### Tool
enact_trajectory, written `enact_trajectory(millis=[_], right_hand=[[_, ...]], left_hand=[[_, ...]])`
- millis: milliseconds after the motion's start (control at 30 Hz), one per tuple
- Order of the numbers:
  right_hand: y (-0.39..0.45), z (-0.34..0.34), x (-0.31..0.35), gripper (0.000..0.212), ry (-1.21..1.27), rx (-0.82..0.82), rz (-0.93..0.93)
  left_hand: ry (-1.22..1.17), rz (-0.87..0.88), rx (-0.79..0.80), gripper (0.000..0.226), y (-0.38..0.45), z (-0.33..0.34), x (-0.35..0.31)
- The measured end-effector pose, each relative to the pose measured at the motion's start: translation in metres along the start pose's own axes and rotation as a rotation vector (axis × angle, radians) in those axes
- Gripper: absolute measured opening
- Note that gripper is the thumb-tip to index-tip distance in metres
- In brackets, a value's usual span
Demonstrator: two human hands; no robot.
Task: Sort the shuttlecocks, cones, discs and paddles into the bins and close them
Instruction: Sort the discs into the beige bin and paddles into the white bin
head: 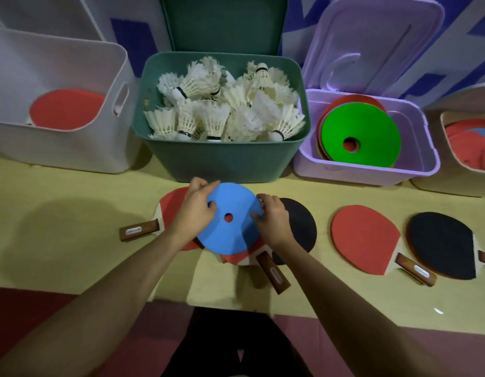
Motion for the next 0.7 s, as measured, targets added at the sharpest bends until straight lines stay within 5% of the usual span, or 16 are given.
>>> enact_trajectory(millis=[200,467,700], right_hand=[[-0.020,0.028,0.009,0.057,-0.280,-0.086,0.130],[-0.023,0.033,0.014,0.063,-0.261,-0.202,0.307],[-0.031,0.016,0.020,0.036,0.189,-0.338,0.305]], left_hand=[[0.522,-0.071,0.216,0.049,0.000,0.015,0.032],[0.200,-0.048,0.203,0.055,0.004,0.013,0.033],[0.039,0.097,0.155,0.041,0.012,-0.005,0.019]])
Point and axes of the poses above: each hand's wrist, its own y-axis towards the middle knuckle, its own z-axis out of the palm, x = y × z, the point moved 4 cm from there along y, towards the middle knuckle, and after that the axes turned 15 degrees about -x, right-handed, at the moved point
